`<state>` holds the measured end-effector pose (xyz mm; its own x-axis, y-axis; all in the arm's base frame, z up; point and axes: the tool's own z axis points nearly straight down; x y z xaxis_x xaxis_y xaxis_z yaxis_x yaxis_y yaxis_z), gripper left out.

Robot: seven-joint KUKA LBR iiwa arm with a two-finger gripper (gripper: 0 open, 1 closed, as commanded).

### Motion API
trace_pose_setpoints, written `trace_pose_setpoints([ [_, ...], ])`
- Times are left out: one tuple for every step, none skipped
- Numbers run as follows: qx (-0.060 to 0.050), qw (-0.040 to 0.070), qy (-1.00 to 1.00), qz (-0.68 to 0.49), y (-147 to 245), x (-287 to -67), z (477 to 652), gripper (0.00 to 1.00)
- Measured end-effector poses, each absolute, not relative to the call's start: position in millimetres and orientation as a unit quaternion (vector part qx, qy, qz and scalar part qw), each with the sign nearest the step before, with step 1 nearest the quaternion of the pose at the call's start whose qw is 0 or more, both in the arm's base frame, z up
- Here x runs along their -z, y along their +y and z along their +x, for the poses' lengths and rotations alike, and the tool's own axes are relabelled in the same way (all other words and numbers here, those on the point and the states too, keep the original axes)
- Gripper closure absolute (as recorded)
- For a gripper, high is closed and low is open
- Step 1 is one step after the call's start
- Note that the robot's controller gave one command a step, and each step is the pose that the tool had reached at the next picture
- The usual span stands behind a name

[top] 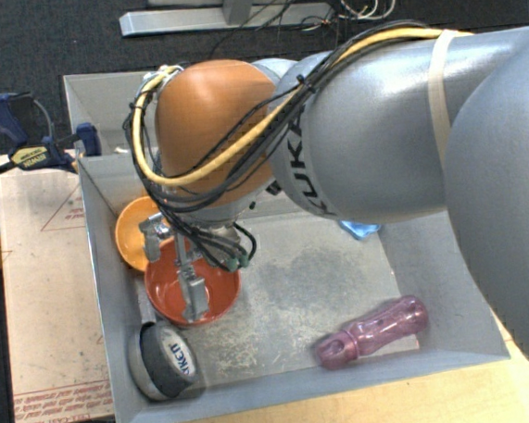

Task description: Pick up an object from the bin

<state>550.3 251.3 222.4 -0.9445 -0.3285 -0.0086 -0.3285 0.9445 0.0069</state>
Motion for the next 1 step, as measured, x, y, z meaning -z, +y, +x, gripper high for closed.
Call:
trace_pose_setpoints([
  [0.0, -0.007, 0.996, -0.09, 226.7, -154.5, 514.4, 0.0],
])
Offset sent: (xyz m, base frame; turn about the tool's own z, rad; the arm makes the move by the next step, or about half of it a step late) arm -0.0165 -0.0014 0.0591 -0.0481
